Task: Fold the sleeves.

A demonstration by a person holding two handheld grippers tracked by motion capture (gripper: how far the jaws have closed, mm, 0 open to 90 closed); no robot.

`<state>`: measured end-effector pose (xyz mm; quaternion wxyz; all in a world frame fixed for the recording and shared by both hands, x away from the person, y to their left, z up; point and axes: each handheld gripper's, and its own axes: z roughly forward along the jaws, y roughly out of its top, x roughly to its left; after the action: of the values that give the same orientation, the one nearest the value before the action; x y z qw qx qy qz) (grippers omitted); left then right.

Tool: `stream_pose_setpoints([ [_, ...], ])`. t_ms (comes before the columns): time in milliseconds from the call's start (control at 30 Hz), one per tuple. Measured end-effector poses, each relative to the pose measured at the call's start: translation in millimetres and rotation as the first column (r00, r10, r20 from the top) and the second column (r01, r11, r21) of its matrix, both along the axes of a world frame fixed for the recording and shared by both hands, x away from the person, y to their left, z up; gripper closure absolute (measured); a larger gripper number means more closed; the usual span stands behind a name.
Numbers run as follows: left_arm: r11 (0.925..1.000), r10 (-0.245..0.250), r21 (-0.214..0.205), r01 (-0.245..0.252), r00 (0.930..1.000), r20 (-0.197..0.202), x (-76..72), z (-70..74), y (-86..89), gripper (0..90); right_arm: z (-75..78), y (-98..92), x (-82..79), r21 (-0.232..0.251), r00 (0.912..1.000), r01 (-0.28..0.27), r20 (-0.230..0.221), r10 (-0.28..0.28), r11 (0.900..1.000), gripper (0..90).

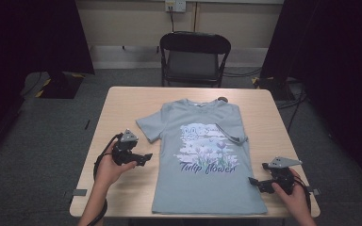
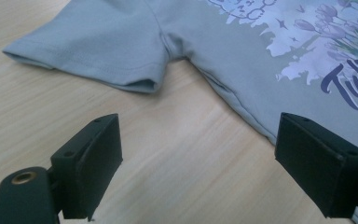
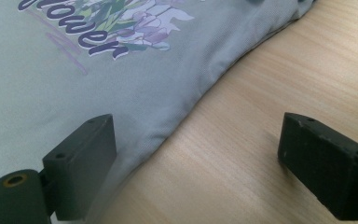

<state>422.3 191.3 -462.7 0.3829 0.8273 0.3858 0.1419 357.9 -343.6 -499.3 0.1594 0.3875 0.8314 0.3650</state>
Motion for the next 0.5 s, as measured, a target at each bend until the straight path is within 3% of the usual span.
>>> stream_pose_setpoints([
  [200,0.9994,0.036,0.001,-0.036,0.9994,0.004,17.9,-1.8,1.4,14.6,0.0,0.0,0.0,0.0,1.0,0.0,0.0,0.0,1.0,10.7],
  [267,0.9986,0.048,0.024,-0.048,0.9988,0.006,24.0,-3.4,1.6,14.6,0.0,0.0,0.0,0.0,1.0,0.001,-0.001,-0.001,1.0,10.7],
  [500,0.9952,0.098,0.001,-0.098,0.9951,-0.011,49.9,-11.5,3.0,14.8,0.1,0.0,-0.1,0.001,1.0,0.001,-0.002,-0.001,1.0,10.7],
])
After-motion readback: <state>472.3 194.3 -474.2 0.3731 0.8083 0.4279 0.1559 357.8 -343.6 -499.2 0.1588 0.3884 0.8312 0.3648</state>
